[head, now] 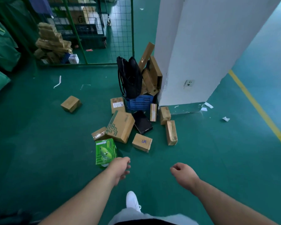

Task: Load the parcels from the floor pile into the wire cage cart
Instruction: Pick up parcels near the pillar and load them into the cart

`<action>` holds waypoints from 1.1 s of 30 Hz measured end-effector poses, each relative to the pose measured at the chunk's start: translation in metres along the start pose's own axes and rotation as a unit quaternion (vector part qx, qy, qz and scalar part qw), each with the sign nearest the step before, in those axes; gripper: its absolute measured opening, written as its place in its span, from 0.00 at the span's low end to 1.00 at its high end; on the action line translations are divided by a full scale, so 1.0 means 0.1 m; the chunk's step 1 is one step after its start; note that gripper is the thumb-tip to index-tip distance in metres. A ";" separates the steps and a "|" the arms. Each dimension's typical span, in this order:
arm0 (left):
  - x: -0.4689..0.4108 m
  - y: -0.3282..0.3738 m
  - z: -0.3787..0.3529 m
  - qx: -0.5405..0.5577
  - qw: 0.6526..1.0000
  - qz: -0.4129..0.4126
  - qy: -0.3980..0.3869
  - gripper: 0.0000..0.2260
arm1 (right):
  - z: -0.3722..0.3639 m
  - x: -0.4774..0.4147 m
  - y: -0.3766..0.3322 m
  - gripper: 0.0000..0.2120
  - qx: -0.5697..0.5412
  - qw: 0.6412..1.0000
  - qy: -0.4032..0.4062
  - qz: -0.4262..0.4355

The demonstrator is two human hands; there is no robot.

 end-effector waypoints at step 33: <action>-2.64 1.44 0.59 0.253 0.935 0.194 0.157 0.06 | 0.15 -4.44 -3.06 0.15 0.395 0.878 -0.252 0.095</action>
Point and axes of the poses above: each hand's wrist, its own x-axis away from the middle knuckle, its own z-axis out of the back of the hand, y = z × x, the point moved 3 cm from there along -x, towards the middle knuckle, and after that the axes turned 2 degrees about z, right-handed, at the moved point
